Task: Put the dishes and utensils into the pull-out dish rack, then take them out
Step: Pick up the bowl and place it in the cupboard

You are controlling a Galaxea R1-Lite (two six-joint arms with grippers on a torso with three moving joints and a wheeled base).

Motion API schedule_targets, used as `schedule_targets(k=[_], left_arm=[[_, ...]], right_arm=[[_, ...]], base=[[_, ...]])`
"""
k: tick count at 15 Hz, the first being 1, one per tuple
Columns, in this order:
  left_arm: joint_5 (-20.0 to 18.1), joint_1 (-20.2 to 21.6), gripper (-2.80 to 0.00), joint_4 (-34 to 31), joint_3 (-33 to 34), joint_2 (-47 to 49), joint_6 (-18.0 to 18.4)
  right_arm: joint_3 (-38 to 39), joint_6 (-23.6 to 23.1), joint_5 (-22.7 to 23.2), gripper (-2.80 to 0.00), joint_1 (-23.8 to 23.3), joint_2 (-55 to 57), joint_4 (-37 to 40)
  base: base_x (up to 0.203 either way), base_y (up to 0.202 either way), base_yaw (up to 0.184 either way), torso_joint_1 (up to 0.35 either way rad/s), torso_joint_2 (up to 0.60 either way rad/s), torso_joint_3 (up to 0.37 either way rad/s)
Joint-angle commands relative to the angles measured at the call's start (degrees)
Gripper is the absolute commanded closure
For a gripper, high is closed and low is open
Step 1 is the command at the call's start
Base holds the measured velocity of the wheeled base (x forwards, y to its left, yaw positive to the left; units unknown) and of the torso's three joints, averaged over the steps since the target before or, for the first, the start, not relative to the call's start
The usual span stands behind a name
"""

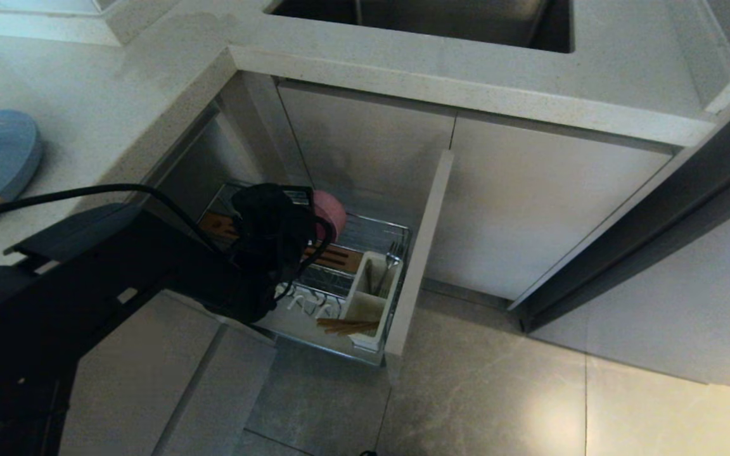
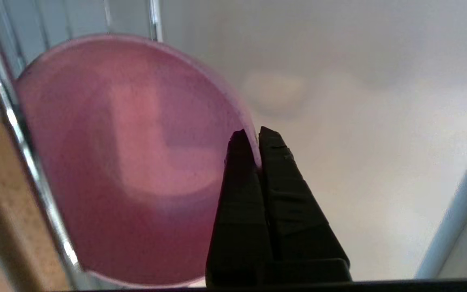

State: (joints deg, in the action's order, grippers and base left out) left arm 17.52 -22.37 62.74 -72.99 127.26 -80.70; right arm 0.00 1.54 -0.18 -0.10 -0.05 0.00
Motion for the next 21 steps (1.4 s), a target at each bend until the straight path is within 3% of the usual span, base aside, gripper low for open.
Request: schedule_targets(k=[1, 4, 5, 21], left_arm=[[-0.24, 0.21, 0.0, -3.39, -0.51, -0.33, -0.51], [-0.03, 0.14, 0.0, -4.49, -1.37, -0.34, -0.69], [-0.11, 0.22, -2.8, -4.55, -1.29, -0.43, -0.6], [0.04, 0.01, -2.8, -5.3, 2.11, -9.12, -0.33]], right_arm=[[0.0, -0.01, 0.04, 0.0, 0.01, -0.04, 0.0], [0.0, 0.05, 0.0, 0.0, 0.01, -0.04, 0.0], [0.0, 0.0, 0.0, 0.0, 0.01, -0.04, 0.0], [0.0, 0.05, 0.0, 0.0, 0.01, -0.04, 0.0]], base=[[0.0, 0.0, 0.0, 0.0, 0.0, 0.0], [0.0, 0.0, 0.0, 0.0, 0.0, 0.0], [0.0, 0.0, 0.0, 0.0, 0.0, 0.0], [0.0, 0.0, 0.0, 0.0, 0.0, 0.0]])
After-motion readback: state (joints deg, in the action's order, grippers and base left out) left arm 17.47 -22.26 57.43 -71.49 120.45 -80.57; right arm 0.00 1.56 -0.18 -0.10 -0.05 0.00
